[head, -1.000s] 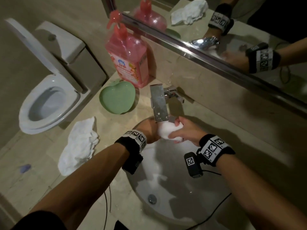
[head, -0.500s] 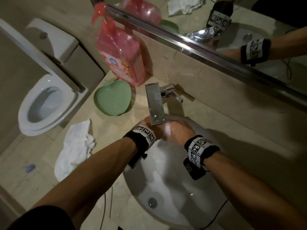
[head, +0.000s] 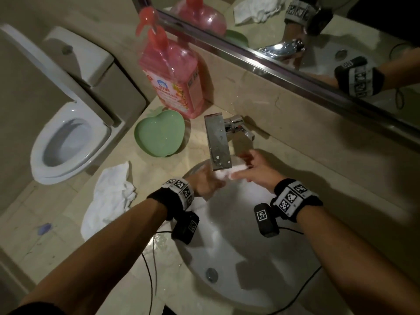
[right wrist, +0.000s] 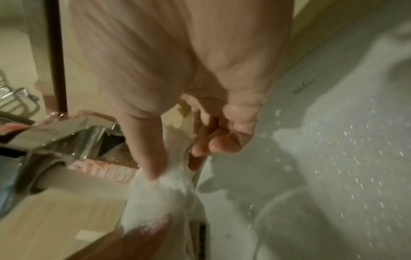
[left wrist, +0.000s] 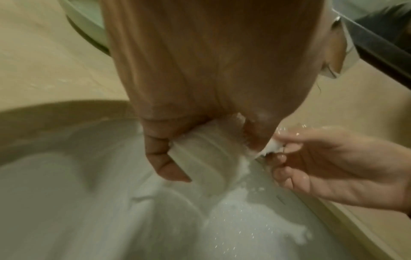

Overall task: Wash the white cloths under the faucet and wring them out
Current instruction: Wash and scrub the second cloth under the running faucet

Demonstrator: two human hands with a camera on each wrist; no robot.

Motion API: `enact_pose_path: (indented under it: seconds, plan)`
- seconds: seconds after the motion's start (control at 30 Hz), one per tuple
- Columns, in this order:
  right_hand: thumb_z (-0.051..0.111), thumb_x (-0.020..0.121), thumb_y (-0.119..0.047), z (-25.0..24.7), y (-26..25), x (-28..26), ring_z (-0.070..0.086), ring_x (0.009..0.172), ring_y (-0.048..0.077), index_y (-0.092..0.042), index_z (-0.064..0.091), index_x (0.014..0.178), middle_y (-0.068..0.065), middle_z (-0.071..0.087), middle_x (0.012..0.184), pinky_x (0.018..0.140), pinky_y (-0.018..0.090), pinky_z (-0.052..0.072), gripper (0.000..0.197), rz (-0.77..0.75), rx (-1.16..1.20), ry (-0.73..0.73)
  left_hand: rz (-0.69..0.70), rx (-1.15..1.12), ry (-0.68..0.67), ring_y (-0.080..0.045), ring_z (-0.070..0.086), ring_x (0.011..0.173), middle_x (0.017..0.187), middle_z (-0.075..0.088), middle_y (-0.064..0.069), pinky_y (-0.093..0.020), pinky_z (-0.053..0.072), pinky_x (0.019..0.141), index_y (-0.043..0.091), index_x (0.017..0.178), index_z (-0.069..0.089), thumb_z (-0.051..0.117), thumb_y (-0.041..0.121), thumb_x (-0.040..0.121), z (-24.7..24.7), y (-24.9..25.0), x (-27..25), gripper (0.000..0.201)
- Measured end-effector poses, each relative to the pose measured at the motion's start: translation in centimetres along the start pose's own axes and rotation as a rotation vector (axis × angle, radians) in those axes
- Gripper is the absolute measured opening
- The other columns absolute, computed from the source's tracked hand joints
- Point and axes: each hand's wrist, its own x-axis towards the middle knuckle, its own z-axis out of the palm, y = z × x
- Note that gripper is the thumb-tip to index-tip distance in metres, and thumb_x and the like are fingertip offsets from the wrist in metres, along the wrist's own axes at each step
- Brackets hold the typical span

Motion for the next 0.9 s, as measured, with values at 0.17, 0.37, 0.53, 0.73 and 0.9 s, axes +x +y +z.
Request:
enact_pose_path:
  seconds: [0.17,0.37,0.53,0.73,0.9]
  plan:
    - [0.078,0.083,-0.035,3.4,0.3,0.1,0.069,0.104,0.015,-0.029,0.069,0.115,-0.002,0.074,0.116,0.081,0.031,0.052,0.034,-0.019,0.214,0.100,0.021,-0.275,0.096,-0.026,0.070,0.069,0.081,0.073,-0.001,-0.044,0.059,0.062,0.037,0.126,0.050,0.054,0.031,0.092,0.6,-0.7,-1.8,0.035]
    - [0.077,0.089,-0.030,6.8,0.3,-0.5,0.069,0.111,0.027,-0.012,0.068,0.121,0.006,0.075,0.114,0.098,0.050,0.055,0.038,-0.023,0.316,0.038,-0.134,-0.383,0.077,0.000,0.067,0.078,0.084,0.073,0.011,-0.021,0.053,0.080,0.019,0.099,0.067,0.039,0.038,0.103,0.6,-2.0,-2.8,0.033]
    - [0.077,0.088,-0.013,7.1,0.2,-1.3,0.073,0.103,0.029,-0.001,0.069,0.116,0.011,0.077,0.109,0.083,0.041,0.059,0.031,-0.105,0.361,0.087,-0.089,-0.366,0.144,-0.008,0.066,0.072,0.088,0.069,0.003,-0.029,0.052,0.066,0.017,0.118,0.054,0.046,0.026,0.097,0.1,-2.7,-3.4,0.024]
    - [0.069,0.096,-0.016,5.8,0.6,-2.1,0.074,0.096,0.023,-0.007,0.070,0.106,0.007,0.077,0.103,0.080,0.037,0.060,0.013,-0.110,0.191,0.172,-0.290,-0.568,0.192,-0.023,0.069,0.082,0.104,0.067,-0.011,-0.037,0.058,0.065,0.019,0.127,0.038,0.060,0.035,0.085,0.5,-1.9,-2.7,0.050]
    - [0.057,0.102,-0.023,4.2,0.8,-2.6,0.070,0.097,0.032,-0.007,0.063,0.114,0.014,0.072,0.107,0.084,0.052,0.059,0.020,-0.037,0.238,0.259,-0.297,-0.501,0.245,-0.030,0.070,0.097,0.117,0.068,-0.016,-0.042,0.060,0.080,0.007,0.130,0.051,0.050,0.030,0.102,1.5,-0.5,-0.8,0.036]
